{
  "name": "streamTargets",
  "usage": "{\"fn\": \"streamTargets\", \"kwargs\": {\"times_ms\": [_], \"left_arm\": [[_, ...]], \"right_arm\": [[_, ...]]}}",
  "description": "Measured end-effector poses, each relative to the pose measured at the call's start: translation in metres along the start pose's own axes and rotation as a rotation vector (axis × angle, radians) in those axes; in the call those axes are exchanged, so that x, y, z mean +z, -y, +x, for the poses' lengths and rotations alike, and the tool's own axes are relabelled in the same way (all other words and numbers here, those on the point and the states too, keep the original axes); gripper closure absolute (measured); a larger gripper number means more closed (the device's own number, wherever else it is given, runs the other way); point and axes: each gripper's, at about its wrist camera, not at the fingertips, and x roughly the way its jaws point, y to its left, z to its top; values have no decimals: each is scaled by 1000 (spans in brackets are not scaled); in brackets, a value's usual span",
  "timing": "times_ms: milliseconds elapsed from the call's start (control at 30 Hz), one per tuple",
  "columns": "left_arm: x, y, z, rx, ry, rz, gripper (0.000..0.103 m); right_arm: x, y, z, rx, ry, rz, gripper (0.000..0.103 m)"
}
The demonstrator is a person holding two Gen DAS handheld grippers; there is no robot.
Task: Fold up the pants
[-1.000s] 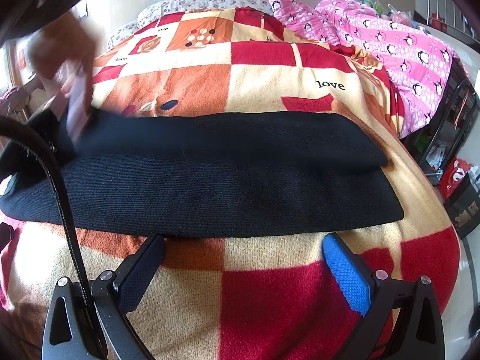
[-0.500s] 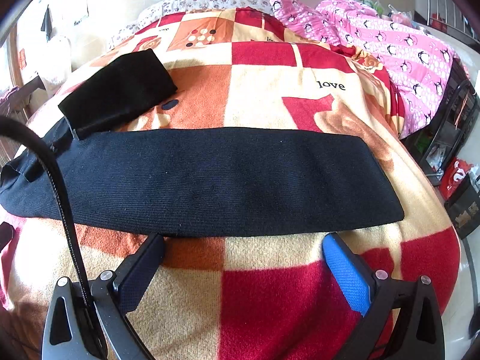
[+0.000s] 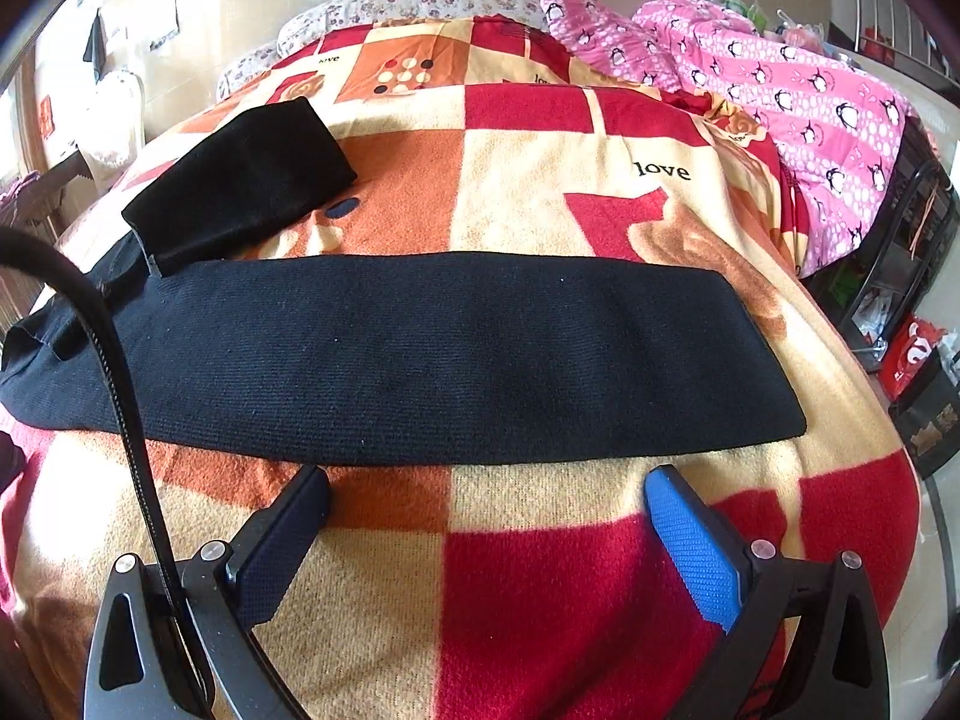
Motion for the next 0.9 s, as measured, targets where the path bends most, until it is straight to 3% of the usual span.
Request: {"fn": "streamTargets", "kwargs": {"times_ms": [267,367,400,467,533,567,700,800,900], "left_arm": [[34,-69,-40,236,74,-93,20],[39,-88,-39,255,59,-133,20],[39,-94,-37,254,41,-153,20],[38,-107,-33,237,13,-207,20],[37,-112,-29,220,-3,-258,20],[37,-112,-29,219,6,-264,20],[41,-109,-26,181,-14,-290,20],[45,-105,-25,173,-21,-283,20],[46,-109,-26,171,-29,-289,20]], "right_arm": [[5,2,4,24,-24,-17,0],[6,14,-2,160,-62,-88,2],[5,21,-6,199,-64,-89,9],[0,58,-19,334,-65,66,14],[-7,103,-25,500,-61,313,14],[-15,135,-23,592,-55,496,14],[-32,191,-2,752,-53,855,22],[-23,200,2,749,-48,915,22],[-10,196,3,620,-63,902,24]]}}
